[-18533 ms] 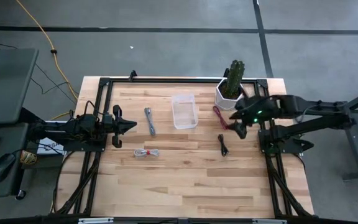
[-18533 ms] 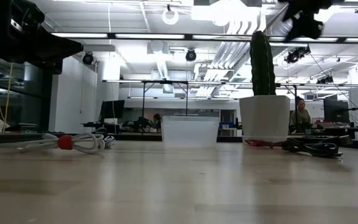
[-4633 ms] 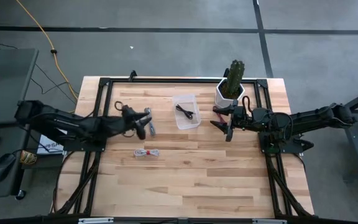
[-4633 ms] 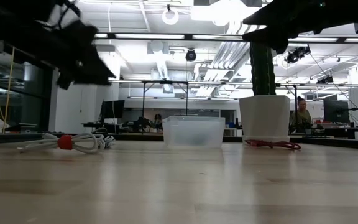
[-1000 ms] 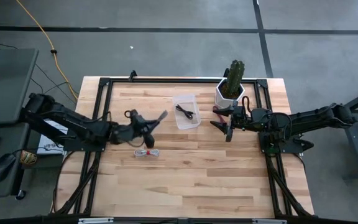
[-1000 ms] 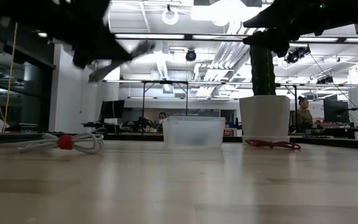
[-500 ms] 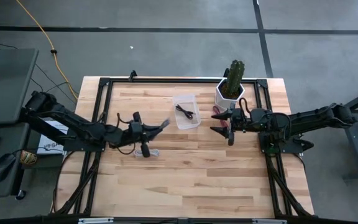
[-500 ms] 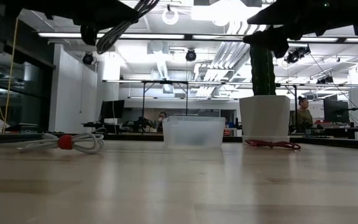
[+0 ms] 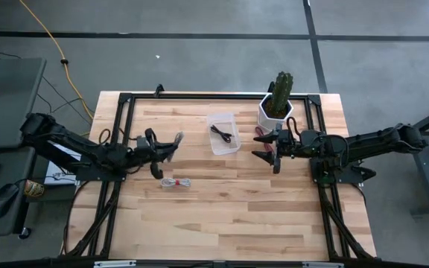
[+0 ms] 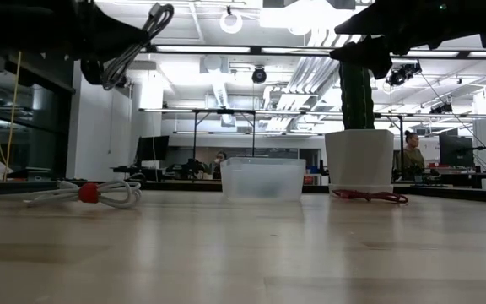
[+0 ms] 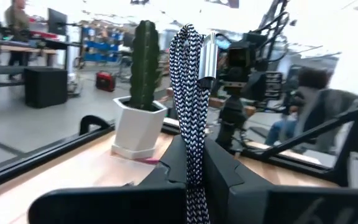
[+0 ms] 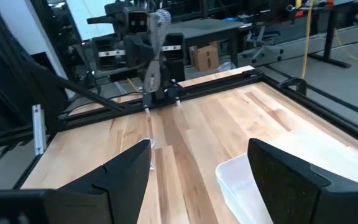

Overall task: Pick and place USB-C Cables
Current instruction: Put the black white charger cable into the transparent bin

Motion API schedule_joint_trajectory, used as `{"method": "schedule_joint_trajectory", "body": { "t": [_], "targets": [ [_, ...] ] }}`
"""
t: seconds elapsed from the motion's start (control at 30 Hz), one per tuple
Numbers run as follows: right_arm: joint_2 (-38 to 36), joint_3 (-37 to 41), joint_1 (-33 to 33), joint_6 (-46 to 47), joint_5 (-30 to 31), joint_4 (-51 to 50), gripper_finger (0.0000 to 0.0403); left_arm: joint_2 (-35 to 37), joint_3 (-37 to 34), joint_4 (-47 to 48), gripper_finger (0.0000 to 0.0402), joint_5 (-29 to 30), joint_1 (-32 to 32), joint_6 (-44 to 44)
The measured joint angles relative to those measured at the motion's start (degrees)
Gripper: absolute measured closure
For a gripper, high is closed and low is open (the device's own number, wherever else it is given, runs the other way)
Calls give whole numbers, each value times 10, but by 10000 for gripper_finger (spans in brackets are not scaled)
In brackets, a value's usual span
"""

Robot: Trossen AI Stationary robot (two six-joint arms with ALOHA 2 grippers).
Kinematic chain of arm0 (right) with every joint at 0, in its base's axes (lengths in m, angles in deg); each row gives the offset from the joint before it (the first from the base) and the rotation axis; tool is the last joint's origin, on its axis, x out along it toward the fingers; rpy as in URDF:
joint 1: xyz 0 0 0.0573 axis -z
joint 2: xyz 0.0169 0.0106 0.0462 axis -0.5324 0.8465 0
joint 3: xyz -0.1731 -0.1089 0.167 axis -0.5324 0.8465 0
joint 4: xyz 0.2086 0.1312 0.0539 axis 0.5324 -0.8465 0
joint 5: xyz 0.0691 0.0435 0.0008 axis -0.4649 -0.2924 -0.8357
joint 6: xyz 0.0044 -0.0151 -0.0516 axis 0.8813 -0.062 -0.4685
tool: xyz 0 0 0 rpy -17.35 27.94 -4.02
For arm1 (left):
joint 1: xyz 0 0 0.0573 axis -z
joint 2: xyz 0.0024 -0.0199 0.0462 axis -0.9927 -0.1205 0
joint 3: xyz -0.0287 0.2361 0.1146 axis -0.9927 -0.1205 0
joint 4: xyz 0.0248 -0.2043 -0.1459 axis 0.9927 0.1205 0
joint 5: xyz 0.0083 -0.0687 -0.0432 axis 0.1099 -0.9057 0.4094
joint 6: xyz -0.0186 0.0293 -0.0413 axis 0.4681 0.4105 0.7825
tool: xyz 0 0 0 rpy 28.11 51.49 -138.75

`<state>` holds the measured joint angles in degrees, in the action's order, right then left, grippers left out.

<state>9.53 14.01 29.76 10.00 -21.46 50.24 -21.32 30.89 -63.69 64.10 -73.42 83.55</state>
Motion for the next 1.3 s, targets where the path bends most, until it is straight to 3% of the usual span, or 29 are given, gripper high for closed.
{"method": "schedule_joint_trajectory", "body": {
  "t": [0.23, 0.63, 0.73, 0.93, 1.1, 1.3],
  "targets": [
    [0, 0, 0, 0, 10, 14, 142, 24, -17, 1, 401, -38, -7, 2],
    [0, 0, 0, 0, 10, 14, 142, 24, -17, 1, 401, -38, -7, 3],
    [0, 0, 0, 2, 12, 20, 142, 21, -10, 0, 401, -5, -7, 40],
    [0, 0, 0, 0, 36, 40, 142, -57, 70, 22, 401, 6, -9, 57],
    [0, 0, 0, 1, 38, 40, 142, -171, 192, 123, 401, 17, -52, 81],
    [0, 0, 0, 1, 37, 40, 142, -293, 364, 270, 401, -57, -146, 98]
  ]
}}
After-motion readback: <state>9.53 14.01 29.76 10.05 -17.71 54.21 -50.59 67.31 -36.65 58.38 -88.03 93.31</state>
